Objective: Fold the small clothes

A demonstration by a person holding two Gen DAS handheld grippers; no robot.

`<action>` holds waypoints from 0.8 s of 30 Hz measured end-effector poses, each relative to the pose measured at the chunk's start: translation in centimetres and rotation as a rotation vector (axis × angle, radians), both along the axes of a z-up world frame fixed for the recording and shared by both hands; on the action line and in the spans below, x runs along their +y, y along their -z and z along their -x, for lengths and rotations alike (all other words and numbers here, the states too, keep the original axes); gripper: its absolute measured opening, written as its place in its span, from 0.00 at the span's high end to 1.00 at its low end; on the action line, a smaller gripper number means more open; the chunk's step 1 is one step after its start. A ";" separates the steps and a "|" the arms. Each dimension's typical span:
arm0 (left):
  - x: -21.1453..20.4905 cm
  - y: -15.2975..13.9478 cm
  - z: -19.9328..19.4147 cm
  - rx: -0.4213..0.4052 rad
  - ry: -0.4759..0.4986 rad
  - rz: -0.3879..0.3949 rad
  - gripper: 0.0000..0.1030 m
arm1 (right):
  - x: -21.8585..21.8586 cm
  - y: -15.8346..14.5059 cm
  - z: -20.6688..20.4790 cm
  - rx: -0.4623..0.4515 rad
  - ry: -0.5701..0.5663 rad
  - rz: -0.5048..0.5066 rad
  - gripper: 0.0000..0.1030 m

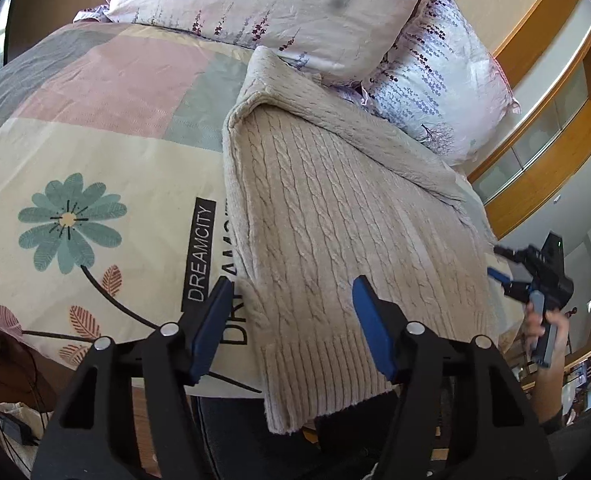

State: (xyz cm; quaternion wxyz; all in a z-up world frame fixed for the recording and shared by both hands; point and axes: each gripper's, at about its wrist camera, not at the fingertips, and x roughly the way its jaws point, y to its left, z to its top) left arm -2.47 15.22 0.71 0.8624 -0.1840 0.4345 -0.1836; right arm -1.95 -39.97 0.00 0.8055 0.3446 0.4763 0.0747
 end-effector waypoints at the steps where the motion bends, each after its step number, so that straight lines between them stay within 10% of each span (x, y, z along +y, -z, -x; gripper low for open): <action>1: 0.0 0.1 0.1 0.000 0.002 0.011 0.45 | 0.1 0.3 1.6 0.002 -0.031 -0.035 0.37; 6: 0.0 0.9 1.3 0.028 0.002 0.085 0.74 | 2.8 0.7 6.8 0.039 -0.211 -0.229 0.51; 10: 0.1 1.5 2.5 0.044 -0.013 0.143 0.82 | 6.0 2.1 8.4 0.058 -0.341 -0.304 0.90; 17: -1.0 -0.8 -0.2 0.006 0.049 0.162 0.93 | 5.1 -4.0 4.6 -0.224 -0.328 -0.304 0.93; 24: -2.6 -9.2 -14.7 -0.279 -0.028 -0.012 0.93 | 4.2 -10.7 -8.7 -0.498 -0.185 -0.269 0.93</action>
